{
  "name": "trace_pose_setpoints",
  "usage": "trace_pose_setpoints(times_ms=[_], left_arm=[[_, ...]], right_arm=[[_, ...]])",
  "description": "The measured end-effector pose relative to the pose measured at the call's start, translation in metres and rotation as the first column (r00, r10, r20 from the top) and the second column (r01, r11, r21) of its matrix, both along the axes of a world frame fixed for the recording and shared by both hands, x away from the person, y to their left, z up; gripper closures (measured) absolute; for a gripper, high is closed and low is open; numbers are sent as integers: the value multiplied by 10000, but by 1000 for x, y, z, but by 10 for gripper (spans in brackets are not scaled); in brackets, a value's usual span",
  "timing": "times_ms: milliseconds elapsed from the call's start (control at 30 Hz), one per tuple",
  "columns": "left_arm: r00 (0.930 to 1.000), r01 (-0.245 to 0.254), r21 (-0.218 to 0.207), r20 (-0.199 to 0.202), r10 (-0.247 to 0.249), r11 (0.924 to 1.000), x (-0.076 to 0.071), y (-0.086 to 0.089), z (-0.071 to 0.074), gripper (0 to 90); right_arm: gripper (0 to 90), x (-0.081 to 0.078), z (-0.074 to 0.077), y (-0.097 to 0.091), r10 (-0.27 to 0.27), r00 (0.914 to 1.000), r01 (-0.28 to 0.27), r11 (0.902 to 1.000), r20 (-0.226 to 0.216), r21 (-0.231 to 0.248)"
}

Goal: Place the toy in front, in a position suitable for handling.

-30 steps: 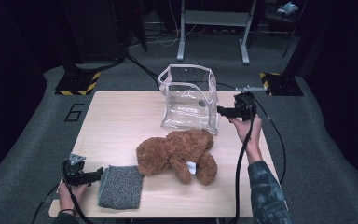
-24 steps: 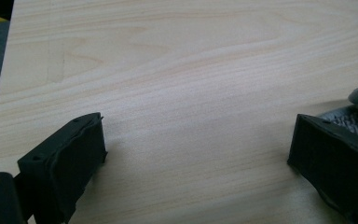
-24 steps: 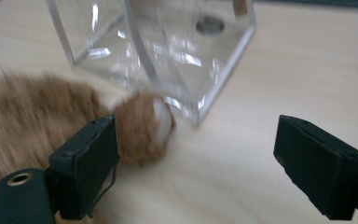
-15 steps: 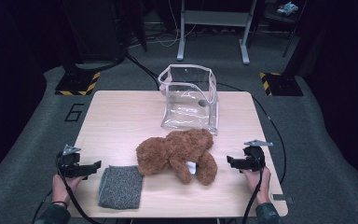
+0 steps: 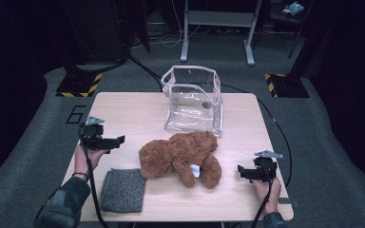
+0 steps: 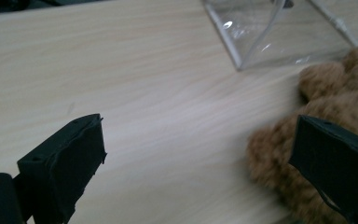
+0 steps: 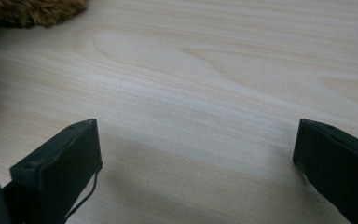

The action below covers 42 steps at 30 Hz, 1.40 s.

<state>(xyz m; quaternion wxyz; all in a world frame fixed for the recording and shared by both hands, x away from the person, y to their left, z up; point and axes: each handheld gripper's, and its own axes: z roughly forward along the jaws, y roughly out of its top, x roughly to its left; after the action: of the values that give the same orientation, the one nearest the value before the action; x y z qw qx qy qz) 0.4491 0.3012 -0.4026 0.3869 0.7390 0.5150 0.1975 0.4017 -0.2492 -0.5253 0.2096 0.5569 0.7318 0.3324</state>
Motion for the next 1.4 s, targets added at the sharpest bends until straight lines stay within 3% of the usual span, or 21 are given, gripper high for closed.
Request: trace_pose_setpoints(times_ms=[167,267,333,433,600,667,800,867,967,1067,1233,1267,1300,1367,1400], left_arm=[[9997,223,-127,131,-221,9997,27,-31,12,34],[9988,436,-279,241,-429,9987,42,-47,17,41],[9978,634,-35,219,-633,9980,51,-58,20,49],[9972,677,-72,319,-675,9977,63,-72,23,63],[9967,774,-191,249,-770,9968,83,-86,27,81],[9956,865,70,344,-867,9962,90,-92,27,96],[9937,1033,-69,452,-1029,9946,102,-103,27,141],[9929,1130,148,367,-1135,9935,109,-110,26,147],[9906,1293,225,429,-1302,9914,118,-119,26,185],[9909,1289,7,383,-1288,9917,129,-126,27,246],[9887,1441,471,349,-1458,9884,140,-139,24,346],[9886,1466,638,239,-1484,9871,142,-140,23,400],[9890,1462,468,176,-1471,9882,145,-141,20,413],[9902,1389,707,56,-1396,9878,149,-144,17,439],[9893,1456,496,56,-1460,9881,150,-146,15,457]], right_arm=[[2,2,-4,6,49,10000,-45,9983,68,-585],[5,1,-4,6,148,9998,-140,9983,131,-570],[7,1,-4,7,139,9997,-128,9984,182,-553],[10,1,-4,7,167,9997,-159,9983,156,-552],[18,1,-4,6,192,9996,-180,9982,195,-576],[19,1,-4,6,190,9996,-178,9983,194,-561],[26,1,-4,7,179,9996,-166,9983,222,-551],[28,1,-4,7,170,9996,-158,9985,223,-529],[36,1,-4,7,210,9995,-197,9984,234,-539],[38,1,-4,7,189,9995,-176,9984,248,-531],[47,1,-4,7,235,9994,-220,9984,268,-518],[52,0,-4,7,290,9992,-275,9982,277,-532],[55,0,-4,7,308,9991,-292,9982,303,-531],[56,0,-4,7,314,9990,-298,9982,305,-523],[57,0,-4,7,323,9990,-307,9982,300,-523]])
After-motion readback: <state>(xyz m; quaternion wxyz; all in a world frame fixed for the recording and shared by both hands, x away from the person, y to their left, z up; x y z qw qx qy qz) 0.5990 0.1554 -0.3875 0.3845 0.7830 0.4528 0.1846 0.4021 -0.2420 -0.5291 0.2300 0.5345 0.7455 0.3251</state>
